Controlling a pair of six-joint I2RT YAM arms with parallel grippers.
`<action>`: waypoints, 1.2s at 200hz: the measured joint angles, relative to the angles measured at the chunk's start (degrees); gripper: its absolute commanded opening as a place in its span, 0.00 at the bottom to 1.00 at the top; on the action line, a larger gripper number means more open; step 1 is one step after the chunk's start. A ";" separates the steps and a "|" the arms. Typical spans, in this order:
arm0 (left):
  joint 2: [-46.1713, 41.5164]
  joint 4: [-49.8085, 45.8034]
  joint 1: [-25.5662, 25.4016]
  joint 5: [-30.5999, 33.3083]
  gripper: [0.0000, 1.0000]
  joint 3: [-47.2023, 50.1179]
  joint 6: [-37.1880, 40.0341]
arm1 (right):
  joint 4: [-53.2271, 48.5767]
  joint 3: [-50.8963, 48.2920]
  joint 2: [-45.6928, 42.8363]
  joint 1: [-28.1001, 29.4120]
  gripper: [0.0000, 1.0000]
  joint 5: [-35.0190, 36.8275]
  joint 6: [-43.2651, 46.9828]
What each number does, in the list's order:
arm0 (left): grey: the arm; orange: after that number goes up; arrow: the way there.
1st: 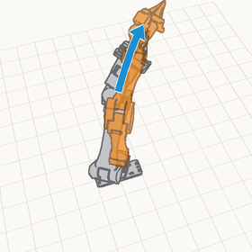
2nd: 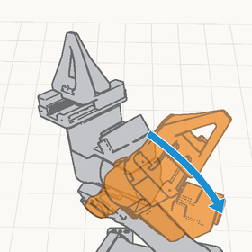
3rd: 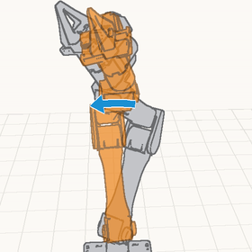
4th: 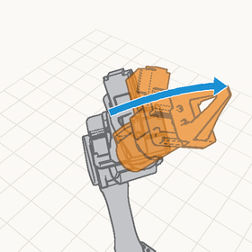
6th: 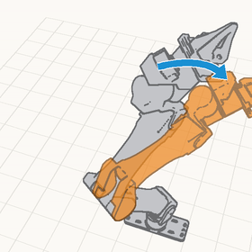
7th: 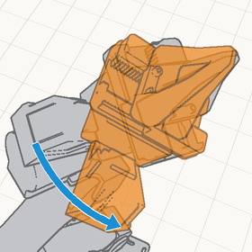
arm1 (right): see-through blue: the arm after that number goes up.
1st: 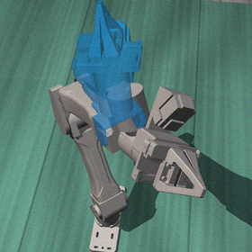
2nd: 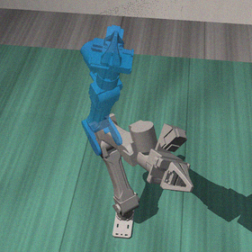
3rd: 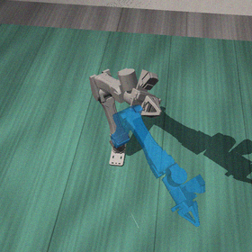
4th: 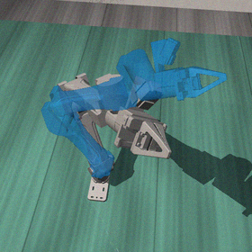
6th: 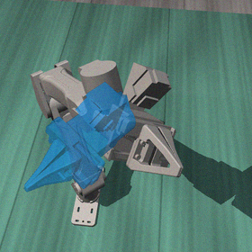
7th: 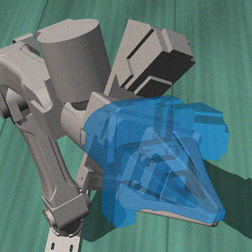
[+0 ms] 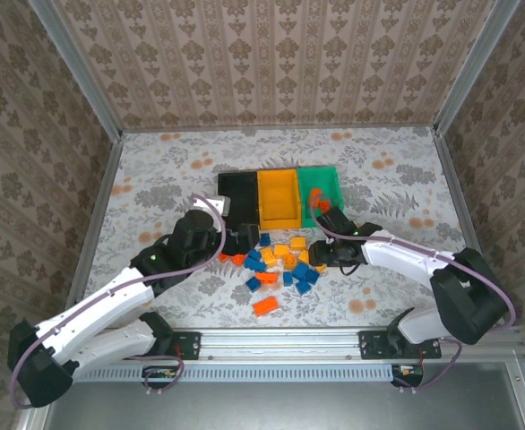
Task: Sort the legos into containers by color
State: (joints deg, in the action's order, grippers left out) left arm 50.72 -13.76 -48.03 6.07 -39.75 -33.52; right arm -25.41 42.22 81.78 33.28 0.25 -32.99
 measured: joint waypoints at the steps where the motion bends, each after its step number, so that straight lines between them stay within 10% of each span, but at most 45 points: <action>1: -0.11 -0.04 0.00 0.11 1.00 0.09 -0.02 | 0.00 0.00 0.07 0.00 0.56 0.00 -0.02; 125: -5.97 -7.10 1.38 8.39 1.00 3.45 -2.45 | -2.27 1.79 -3.43 0.66 0.26 0.70 -0.35; 240: -21.46 -24.11 3.15 14.32 1.00 10.03 -11.98 | -1.11 56.52 34.88 11.96 0.32 -0.20 3.48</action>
State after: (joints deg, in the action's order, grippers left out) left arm 29.26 -37.87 -44.88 20.38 -29.71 -45.50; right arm -26.52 98.74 116.66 45.23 0.05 -29.52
